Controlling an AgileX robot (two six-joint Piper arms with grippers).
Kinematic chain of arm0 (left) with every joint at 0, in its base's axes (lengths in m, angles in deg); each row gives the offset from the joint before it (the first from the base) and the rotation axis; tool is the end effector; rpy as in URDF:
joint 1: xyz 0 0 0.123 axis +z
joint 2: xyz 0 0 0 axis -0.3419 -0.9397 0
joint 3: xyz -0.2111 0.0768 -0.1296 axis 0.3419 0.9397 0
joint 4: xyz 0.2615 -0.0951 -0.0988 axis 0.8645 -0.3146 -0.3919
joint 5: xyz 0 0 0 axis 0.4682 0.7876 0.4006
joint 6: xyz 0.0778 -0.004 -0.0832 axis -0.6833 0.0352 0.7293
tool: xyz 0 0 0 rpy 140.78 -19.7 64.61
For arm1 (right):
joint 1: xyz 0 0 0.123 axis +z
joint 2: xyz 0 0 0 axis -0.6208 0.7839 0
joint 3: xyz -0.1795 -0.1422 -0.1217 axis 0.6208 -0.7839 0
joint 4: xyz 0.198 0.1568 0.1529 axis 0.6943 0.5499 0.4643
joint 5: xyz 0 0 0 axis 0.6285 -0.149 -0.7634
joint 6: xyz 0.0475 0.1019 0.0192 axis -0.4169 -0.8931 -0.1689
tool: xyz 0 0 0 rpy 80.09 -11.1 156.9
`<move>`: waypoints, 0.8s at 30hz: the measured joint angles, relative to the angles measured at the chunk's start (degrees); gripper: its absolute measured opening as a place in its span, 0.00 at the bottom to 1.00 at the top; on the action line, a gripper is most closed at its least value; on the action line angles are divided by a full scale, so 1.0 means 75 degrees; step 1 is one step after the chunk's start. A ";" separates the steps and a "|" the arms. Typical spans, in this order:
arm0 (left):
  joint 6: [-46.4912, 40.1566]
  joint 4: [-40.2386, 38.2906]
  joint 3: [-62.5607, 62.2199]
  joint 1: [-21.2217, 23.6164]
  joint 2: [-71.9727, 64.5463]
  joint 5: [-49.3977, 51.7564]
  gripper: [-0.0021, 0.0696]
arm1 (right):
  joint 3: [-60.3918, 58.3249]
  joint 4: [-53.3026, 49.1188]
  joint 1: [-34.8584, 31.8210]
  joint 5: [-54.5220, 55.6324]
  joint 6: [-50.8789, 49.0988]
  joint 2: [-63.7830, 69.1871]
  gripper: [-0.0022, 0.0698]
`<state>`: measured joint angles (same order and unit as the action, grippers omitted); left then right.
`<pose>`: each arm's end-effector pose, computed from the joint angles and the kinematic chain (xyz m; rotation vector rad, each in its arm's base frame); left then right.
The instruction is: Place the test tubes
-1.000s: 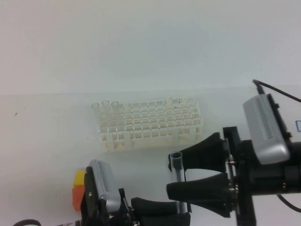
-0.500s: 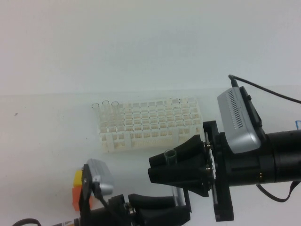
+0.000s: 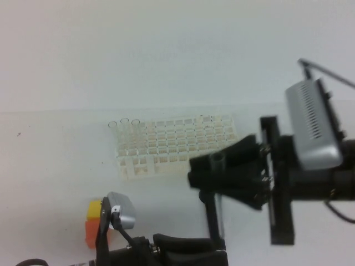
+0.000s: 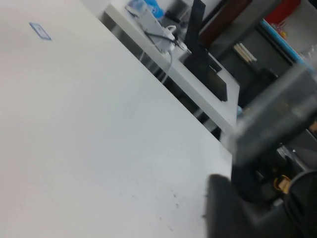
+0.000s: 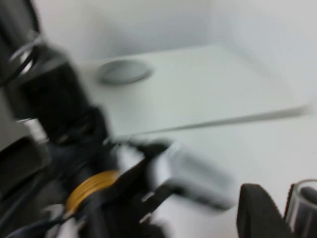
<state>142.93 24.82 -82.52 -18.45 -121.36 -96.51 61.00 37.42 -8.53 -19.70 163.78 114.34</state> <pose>0.1366 -0.2135 0.1266 0.7467 1.7244 -1.5904 0.2400 0.2385 0.2487 -1.2123 1.4415 1.0196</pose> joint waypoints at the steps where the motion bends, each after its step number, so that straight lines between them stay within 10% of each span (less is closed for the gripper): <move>1: 0.0106 0.0034 0.0000 0.0000 0.0000 0.0000 0.49 | 0.0045 -0.0018 -0.0098 0.0111 0.0000 -0.0213 0.19; 8: 0.0414 0.0713 0.0000 0.0000 0.0359 0.0018 0.08 | 0.0176 -0.0059 -0.0611 0.1362 -0.0447 -0.1993 0.19; 16: 0.0894 0.0936 0.0000 0.0000 0.2164 0.0114 0.03 | 0.0176 -0.1823 -0.0681 0.1745 -0.2134 -0.3374 0.19; 24: 0.1811 0.1323 0.0000 0.0000 0.4552 0.2945 0.03 | 0.0176 -0.2645 -0.0681 0.1624 -0.2968 -0.4009 0.19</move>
<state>156.52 34.75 -82.52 -18.45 -87.22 -74.42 62.33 17.58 -13.64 -7.52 141.52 84.27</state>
